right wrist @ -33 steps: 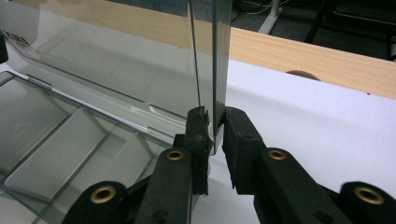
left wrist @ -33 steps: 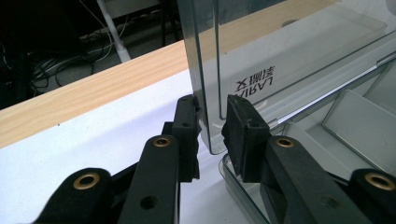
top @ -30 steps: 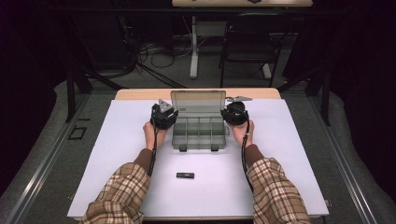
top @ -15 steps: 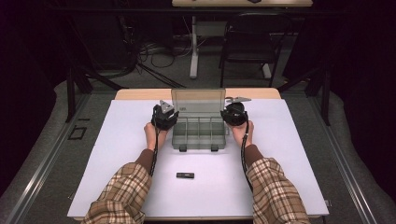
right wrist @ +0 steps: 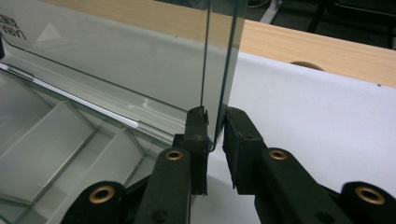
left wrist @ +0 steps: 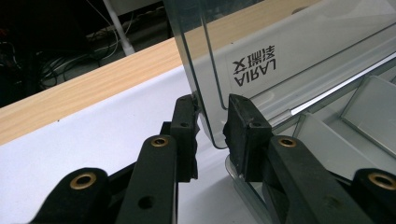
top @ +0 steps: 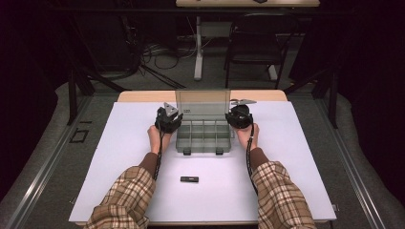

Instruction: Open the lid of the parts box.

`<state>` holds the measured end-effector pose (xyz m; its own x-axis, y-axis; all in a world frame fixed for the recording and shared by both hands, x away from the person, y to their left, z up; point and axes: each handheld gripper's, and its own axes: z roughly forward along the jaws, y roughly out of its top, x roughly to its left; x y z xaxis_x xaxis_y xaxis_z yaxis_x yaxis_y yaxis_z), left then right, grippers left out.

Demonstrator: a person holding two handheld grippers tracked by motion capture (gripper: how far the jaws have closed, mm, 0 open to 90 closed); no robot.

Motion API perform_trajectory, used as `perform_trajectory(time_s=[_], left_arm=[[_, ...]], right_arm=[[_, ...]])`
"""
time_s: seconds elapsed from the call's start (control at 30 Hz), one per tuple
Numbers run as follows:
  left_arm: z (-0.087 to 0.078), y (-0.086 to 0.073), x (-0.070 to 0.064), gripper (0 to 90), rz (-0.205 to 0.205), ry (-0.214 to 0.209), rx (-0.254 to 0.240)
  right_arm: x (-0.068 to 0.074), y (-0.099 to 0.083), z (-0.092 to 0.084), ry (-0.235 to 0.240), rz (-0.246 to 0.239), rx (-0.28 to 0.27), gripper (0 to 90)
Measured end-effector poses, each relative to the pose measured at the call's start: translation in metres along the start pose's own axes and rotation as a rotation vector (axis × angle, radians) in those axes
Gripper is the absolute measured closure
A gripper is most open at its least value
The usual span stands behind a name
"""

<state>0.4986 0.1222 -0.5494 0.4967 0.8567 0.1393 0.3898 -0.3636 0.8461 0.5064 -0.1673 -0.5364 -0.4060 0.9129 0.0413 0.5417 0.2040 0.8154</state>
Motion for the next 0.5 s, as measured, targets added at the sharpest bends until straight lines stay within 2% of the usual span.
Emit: perform_trajectory(time_s=[0.1, 0.17, 0.23, 0.3, 0.37, 0.4, 0.47, 0.5], left_arm=[[-0.001, -0.001, 0.001, 72.1, -0.018, -0.002, 0.0], [-0.001, 0.0, 0.001, 71.4, -0.014, 0.0, 0.002], [-0.001, 0.0, 0.001, 69.6, -0.002, 0.007, 0.006], [-0.003, 0.0, 0.002, 67.1, -0.007, 0.009, 0.008], [-0.004, 0.001, 0.004, 56.6, -0.011, 0.006, 0.006], [-0.006, 0.002, 0.005, 49.7, -0.008, -0.001, 0.013], [-0.01, 0.003, 0.006, 38.6, -0.027, -0.013, 0.014], [-0.013, 0.002, 0.007, 35.7, -0.033, -0.021, 0.013]], right_arm=[[0.0, -0.001, 0.002, 0.0, 0.003, -0.005, 79.0], [-0.001, -0.001, 0.002, 0.001, 0.01, -0.007, 78.7], [0.0, 0.0, 0.002, -0.006, -0.006, 0.0, 77.2], [0.001, 0.0, 0.003, -0.016, -0.009, 0.0, 75.5], [0.0, 0.0, 0.001, -0.013, -0.004, -0.002, 70.5], [0.0, 0.001, 0.001, -0.015, -0.013, -0.002, 65.9], [-0.001, 0.001, -0.003, -0.011, -0.015, -0.004, 55.4], [-0.001, 0.0, -0.004, -0.001, -0.011, -0.004, 51.8]])
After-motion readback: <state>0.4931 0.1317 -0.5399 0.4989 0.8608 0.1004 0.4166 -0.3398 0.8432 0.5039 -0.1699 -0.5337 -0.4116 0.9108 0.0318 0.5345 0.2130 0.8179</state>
